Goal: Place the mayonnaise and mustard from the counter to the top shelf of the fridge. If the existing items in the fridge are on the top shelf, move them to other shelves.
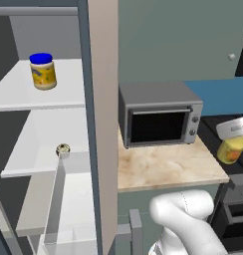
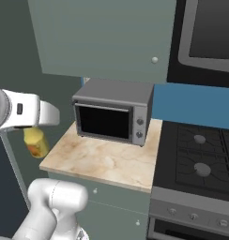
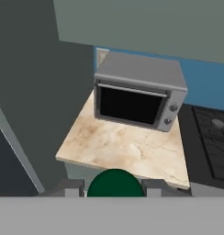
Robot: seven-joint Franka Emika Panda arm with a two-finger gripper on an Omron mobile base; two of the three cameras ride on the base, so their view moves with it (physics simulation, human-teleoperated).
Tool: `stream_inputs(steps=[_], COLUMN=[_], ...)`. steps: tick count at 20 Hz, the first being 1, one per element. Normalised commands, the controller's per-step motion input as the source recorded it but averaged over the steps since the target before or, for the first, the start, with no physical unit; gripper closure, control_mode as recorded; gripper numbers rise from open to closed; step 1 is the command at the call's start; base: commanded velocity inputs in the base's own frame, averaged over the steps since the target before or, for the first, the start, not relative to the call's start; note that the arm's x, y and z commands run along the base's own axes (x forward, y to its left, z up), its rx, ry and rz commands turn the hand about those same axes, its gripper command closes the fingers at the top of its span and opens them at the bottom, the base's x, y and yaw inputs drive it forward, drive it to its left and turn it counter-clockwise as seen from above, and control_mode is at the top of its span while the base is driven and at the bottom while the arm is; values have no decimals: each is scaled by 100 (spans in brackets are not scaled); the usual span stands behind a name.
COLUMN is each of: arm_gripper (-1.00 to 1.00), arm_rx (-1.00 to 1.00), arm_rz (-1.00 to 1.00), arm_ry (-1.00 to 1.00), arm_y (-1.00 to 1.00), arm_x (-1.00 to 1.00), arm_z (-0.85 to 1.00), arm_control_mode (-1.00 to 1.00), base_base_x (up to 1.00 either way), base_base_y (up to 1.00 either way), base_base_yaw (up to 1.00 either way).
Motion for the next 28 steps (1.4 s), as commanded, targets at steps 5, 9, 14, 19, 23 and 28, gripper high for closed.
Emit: stream_inputs(steps=[5, 9, 14, 19, 23, 28], arm_gripper=[100, 100, 100, 100, 100, 100], arm_rx=[0, 0, 0, 0, 0, 0], arm_rz=[-3, 0, 0, 0, 0, 0], arm_ry=[0, 0, 0, 0, 0, 0], arm_y=[0, -1, 0, 0, 0, 0], arm_x=[2, -26, 0, 0, 0, 0], arm_z=[0, 0, 0, 0, 0, 0], arm_control_mode=[-100, -100, 100, 100, 100, 100], base_base_x=[0, 0, -100, -100, -100, -76], base_base_y=[0, 0, -22, -3, 22, 93], base_base_yaw=[0, 0, 0, 3, 11, 14])
